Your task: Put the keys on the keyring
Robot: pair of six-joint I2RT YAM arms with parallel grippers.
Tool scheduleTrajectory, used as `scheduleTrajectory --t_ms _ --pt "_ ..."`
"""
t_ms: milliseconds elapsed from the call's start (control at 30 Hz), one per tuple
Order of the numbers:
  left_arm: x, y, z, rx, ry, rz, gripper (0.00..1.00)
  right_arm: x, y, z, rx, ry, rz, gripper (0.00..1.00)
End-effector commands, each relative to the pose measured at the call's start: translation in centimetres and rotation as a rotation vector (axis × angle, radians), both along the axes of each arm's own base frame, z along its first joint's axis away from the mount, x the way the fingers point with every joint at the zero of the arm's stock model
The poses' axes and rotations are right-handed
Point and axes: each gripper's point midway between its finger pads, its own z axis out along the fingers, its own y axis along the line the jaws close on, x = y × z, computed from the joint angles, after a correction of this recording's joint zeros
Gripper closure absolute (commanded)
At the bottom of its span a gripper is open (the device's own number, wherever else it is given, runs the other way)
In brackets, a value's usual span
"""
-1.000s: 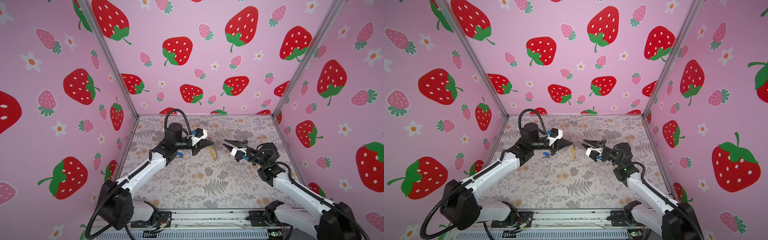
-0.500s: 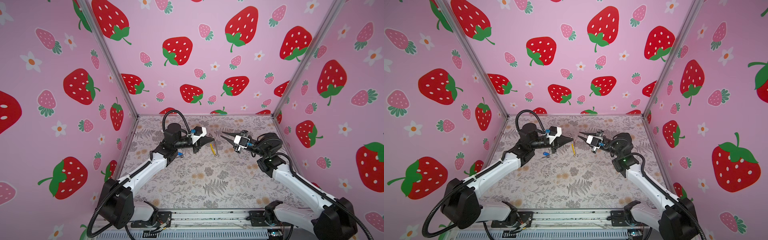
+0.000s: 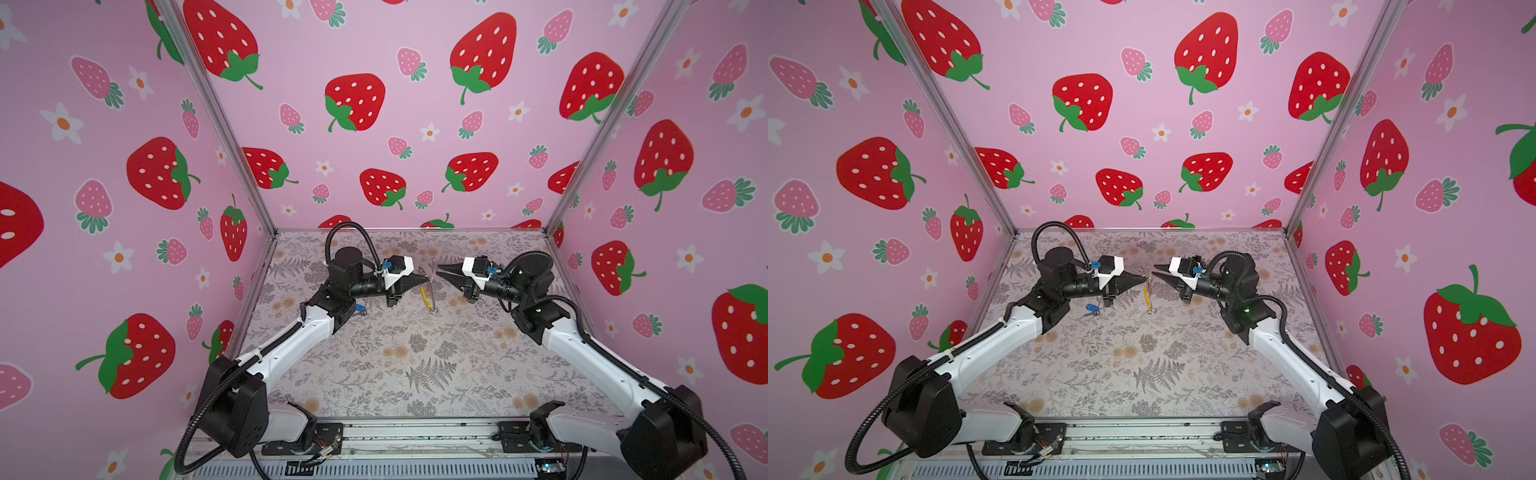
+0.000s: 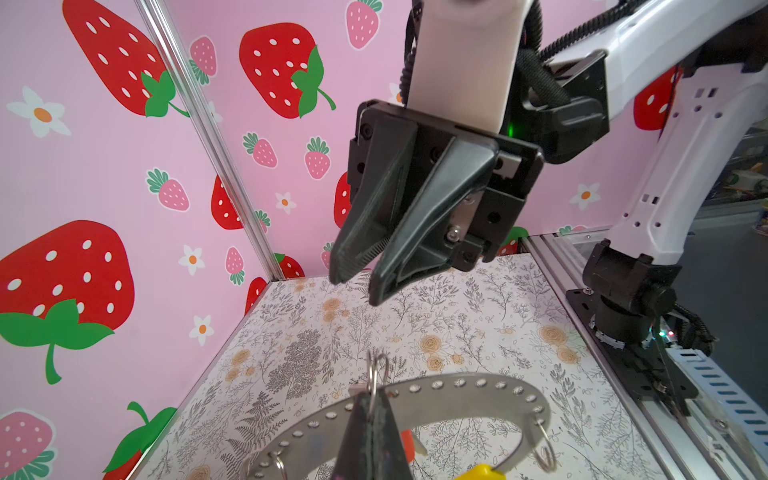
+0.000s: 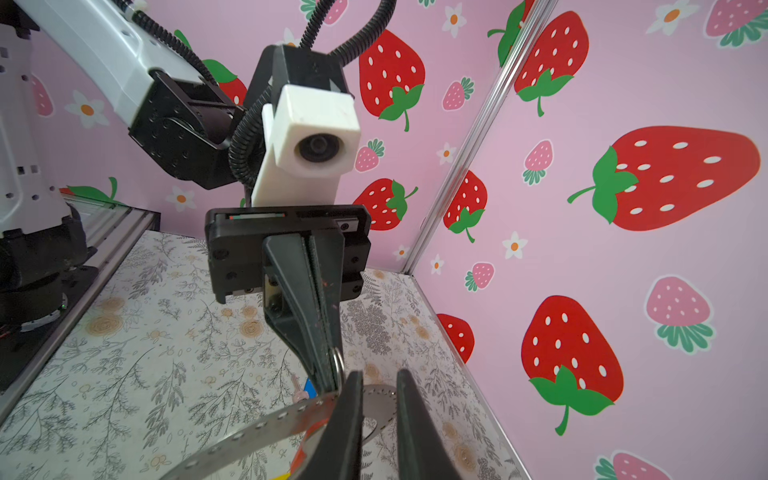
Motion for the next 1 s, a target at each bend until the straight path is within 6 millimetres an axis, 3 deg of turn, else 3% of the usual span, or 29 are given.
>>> scheduleTrajectory --t_ms 0,600,967 --pt "0.1 -0.1 1.2 -0.006 -0.052 0.004 1.00 0.0 0.2 -0.7 -0.028 0.038 0.009 0.82" --pt "-0.3 -0.5 0.5 0.046 -0.081 -0.007 1.00 -0.6 1.2 -1.8 -0.084 0.110 0.101 0.80" --pt "-0.4 -0.3 0.4 0.084 -0.101 -0.002 1.00 -1.2 1.3 -2.5 -0.118 0.144 0.143 0.73"
